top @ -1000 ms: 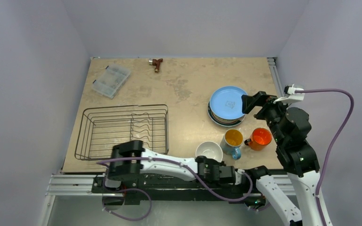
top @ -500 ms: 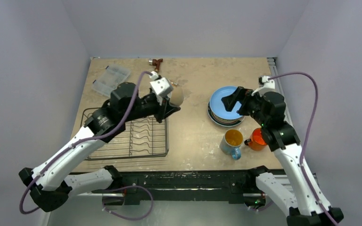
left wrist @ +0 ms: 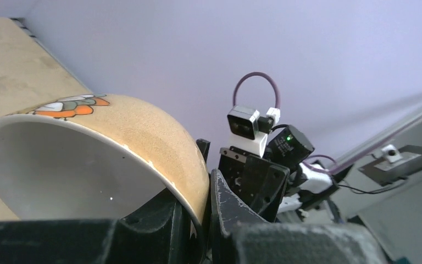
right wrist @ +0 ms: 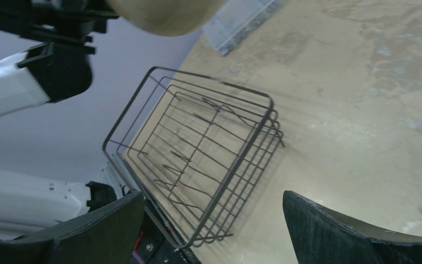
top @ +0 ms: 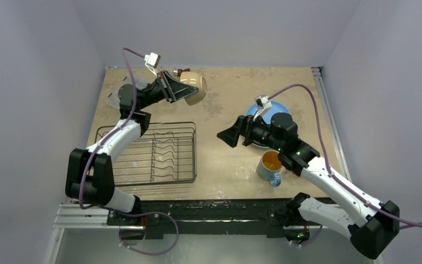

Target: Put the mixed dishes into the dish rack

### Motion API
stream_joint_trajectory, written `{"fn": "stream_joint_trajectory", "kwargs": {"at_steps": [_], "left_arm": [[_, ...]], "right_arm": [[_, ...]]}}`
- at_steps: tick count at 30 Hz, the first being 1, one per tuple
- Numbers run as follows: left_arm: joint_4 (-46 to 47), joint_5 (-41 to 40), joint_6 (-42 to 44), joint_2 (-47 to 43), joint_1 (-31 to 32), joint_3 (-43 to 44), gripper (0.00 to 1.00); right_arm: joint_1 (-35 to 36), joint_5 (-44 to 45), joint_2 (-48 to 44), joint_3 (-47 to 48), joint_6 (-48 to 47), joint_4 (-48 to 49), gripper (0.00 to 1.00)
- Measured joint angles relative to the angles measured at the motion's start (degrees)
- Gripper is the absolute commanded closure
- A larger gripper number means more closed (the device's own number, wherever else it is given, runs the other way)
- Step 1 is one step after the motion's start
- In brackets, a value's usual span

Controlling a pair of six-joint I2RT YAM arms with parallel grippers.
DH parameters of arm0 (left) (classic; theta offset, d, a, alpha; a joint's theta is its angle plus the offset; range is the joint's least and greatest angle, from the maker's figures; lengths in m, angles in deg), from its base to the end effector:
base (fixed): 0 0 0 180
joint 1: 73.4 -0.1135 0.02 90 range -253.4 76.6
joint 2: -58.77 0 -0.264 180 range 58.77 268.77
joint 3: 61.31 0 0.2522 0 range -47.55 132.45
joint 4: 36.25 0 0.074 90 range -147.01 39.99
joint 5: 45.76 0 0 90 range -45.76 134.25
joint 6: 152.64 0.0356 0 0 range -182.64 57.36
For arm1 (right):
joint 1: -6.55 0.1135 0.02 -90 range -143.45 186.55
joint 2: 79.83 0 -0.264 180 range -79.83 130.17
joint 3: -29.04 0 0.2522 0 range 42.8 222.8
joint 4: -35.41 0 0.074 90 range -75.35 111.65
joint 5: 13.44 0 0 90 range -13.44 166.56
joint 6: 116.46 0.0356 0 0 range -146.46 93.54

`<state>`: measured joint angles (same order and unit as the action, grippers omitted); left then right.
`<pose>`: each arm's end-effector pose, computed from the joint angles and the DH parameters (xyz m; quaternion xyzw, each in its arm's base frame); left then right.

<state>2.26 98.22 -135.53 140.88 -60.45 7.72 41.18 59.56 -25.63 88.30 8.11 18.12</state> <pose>0.3007 -0.0987 0.3587 0.0946 0.6040 -0.6905 0.3866 0.1771 0.1349 0.3270 -0.0932 0.7698 0.4473 0.4457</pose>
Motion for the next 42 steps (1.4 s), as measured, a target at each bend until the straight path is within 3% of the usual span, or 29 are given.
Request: {"fn": "stream_joint_trajectory", "kwargs": {"at_steps": [2,7,13,18,20,23,28,31,37,42], "left_arm": [[7.61,1.33,-7.41,2.97,-0.57,0.11,1.00],[17.25,4.52,-15.69,3.56,-0.17,0.13,1.00],[21.40,5.14,-23.21,3.43,-0.37,-0.15,1.00],[21.22,0.57,-31.43,-0.85,-4.92,-11.19,1.00],[16.59,-0.81,-32.57,-4.74,-7.76,-16.06,1.00],[2.14,-2.54,-30.23,-15.13,-11.52,-20.59,1.00],[-35.63,-5.84,-18.99,-35.54,-12.83,-18.12,1.00],[-50.93,-7.52,-13.70,-41.31,-12.83,-15.04,1.00],[-67.95,-10.75,-9.18,-46.90,-12.83,-14.62,1.00],[-75.52,-11.41,-7.85,-47.56,-12.83,-13.22,1.00]], "right_arm": [[3.02,0.37,1.38,0.00,0.07,2.89,0.01],[5.49,1.33,4.90,0.00,2.78,9.62,0.01],[9.46,10.34,7.28,5.07,-1.40,8.81,0.01],[17.05,17.88,10.43,13.92,-9.75,7.54,0.01],[19.28,19.15,11.23,14.73,-11.56,8.02,0.01],[21.35,20.09,13.40,14.73,-13.25,8.37,0.01],[29.94,27.54,17.64,14.73,-19.91,8.72,0.01],[35.65,31.21,19.54,14.84,-24.55,9.16,0.01],[37.79,30.69,21.20,15.23,-28.24,11.96,0.01],[37.79,29.20,22.77,18.18,-28.57,15.26,0.01]]}}
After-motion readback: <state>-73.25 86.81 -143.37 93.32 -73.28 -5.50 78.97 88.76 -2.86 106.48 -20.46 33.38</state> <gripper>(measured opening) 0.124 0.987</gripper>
